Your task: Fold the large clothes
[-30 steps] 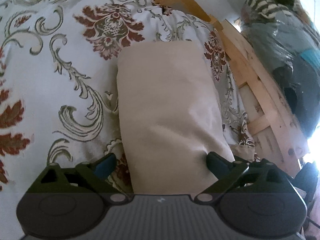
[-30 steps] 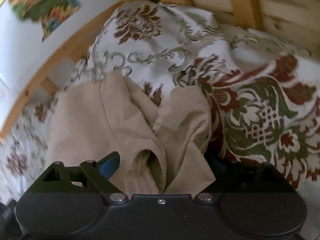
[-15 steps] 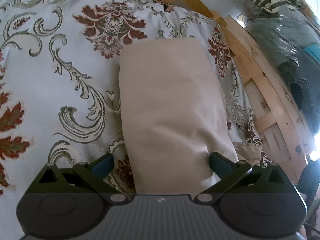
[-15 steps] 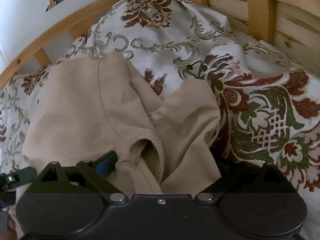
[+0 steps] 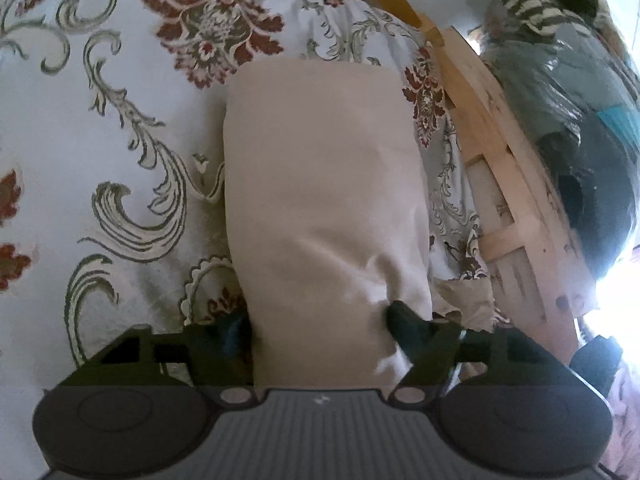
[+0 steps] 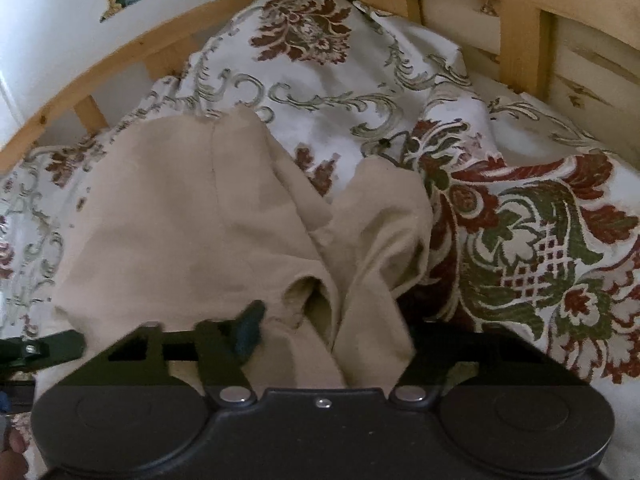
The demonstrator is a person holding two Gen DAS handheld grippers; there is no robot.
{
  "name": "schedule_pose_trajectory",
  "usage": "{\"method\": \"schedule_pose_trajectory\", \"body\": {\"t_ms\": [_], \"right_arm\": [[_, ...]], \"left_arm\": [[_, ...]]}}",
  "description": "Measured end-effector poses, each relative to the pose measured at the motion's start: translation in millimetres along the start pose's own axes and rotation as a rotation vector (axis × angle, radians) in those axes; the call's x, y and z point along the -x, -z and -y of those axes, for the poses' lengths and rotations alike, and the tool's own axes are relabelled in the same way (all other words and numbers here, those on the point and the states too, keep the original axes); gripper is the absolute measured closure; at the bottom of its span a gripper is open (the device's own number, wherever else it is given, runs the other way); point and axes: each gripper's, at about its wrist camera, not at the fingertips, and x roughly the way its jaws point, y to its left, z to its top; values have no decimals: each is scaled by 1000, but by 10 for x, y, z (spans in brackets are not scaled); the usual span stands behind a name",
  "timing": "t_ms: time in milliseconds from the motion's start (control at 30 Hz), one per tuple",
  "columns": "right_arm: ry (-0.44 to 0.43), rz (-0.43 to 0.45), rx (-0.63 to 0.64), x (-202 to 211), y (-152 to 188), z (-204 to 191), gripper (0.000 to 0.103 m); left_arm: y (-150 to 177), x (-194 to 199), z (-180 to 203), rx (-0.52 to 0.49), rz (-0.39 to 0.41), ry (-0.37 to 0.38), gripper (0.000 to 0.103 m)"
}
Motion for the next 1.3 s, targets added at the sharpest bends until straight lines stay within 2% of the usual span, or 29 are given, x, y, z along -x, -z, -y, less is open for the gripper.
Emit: {"method": "schedule_pose_trajectory", "body": {"t_ms": [200,333,400,500,667,800,867,967,1000,1100,1233,1300], "right_arm": [[-43,48,25,157,18,-72,78],[-122,154,77,343,45,-206,83],[-185,227,137,447,67,-345,85],[-260,291,203,479,92,-610,85],[-349,299,222,291,100,-1020,86],[-365,221,254,56,209,-1318,85],[-333,154,306,-81,298,-1407,81],[-312,121,346,-162,387,-1388,66],[-317,116,326,-174,367,-1347,58],[-335,123,244,-182,313,-1210,44],[-326,127,220,-181,276,-1142,33],[-321,140,224,-130,279,-1147,24]], "left_arm": [[30,134,288,-96,43,-102,53],[-42,417,408,-138,69,-173,59],[-104,604,467,-184,89,-214,60],[-264,852,505,-232,110,-283,60],[-507,1173,414,-317,113,-405,60],[-514,1198,150,-290,76,-486,56],[-423,1119,-60,-239,68,-499,49],[-298,1120,-237,-217,101,-501,42],[-304,1138,-254,-204,106,-495,41],[-353,1162,-253,-168,98,-493,36],[-255,1196,-172,-217,123,-545,14],[-197,1216,-90,-249,144,-575,13]]}}
